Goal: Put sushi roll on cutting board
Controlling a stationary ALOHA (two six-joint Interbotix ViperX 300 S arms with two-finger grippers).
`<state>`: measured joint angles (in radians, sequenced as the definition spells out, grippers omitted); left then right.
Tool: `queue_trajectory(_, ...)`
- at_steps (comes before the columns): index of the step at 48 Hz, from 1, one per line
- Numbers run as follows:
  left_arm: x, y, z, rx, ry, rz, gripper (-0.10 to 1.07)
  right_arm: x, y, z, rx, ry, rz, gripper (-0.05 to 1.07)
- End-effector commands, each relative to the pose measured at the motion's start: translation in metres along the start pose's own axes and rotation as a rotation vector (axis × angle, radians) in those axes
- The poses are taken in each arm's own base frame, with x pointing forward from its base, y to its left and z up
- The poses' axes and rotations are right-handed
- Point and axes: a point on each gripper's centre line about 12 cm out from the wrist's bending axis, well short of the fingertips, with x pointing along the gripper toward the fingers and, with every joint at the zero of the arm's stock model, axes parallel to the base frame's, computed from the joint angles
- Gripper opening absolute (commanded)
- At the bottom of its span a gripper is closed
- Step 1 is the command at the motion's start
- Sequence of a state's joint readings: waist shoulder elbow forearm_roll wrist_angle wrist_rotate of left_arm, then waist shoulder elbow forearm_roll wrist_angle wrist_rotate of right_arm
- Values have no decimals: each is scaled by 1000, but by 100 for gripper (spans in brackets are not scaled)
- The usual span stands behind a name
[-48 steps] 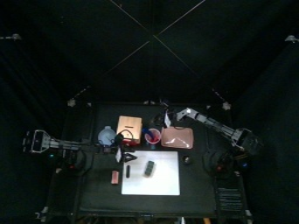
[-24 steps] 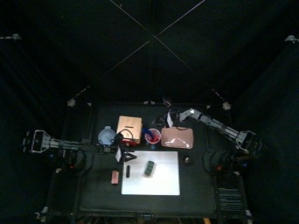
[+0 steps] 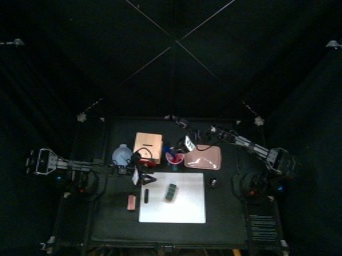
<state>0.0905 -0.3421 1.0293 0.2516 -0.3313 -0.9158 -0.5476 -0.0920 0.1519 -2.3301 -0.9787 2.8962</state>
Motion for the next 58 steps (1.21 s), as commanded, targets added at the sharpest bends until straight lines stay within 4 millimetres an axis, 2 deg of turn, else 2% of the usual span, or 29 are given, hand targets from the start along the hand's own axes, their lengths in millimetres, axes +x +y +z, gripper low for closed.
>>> queue_trajectory(1, 0, -5, 5, 4, -17, -17, 97, -8, 7, 3, -21, -29, 4, 72)
queue_trajectory(41, -2, 0, 4, 7, -18, -7, 97, 0, -3, -10, -27, -50, 3, 72)
queue_trajectory(58, -2, -2, 3, 5, -14, -12, 97, -4, 6, -16, -40, -71, 10, 72)
